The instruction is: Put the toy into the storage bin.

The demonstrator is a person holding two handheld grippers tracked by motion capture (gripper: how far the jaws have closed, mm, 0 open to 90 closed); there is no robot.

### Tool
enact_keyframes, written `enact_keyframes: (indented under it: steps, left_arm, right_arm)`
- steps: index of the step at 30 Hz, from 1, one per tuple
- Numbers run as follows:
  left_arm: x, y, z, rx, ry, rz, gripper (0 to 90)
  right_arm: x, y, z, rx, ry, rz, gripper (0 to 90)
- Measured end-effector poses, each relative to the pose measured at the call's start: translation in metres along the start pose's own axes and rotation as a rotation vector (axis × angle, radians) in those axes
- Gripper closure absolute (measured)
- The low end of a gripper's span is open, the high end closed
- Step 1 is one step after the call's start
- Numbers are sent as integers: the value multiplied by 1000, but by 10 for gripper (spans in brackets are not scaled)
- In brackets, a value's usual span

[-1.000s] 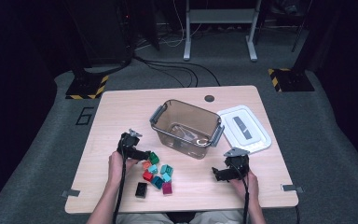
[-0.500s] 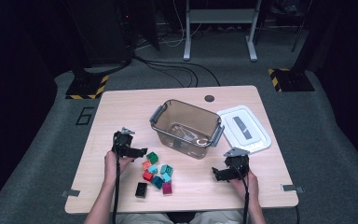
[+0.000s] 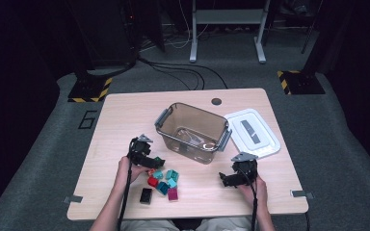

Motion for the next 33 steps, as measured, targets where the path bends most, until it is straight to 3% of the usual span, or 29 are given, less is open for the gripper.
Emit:
enact_keyframes:
  steps: [9,13,28,33]
  left_arm:
    - [-8,-2,-3,-20,-51,-20,283]
    - [-11,-2,-4,-14,-64,-2,394]
    - [-10,-7,-5,32,-35,24,394]
    - [-9,-8,-5,25,-44,25,399]
  right_arm:
    - [0,0,0,1,0,0,2]
    - [0,0,0,0,0,0,2]
    - [0,0,0,1,0,1,2]
    - [0,0,0,3,-1,2,2]
Point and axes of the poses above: each handheld gripper's, and its own axes: x roughly backward along the jaws, z roughly out of its top, y roughly to its right, the point moved 4 cm from there along -x, roughly forward along the jaws, and after that the axes turned 3 degrees about -z, right-handed, at the moved point
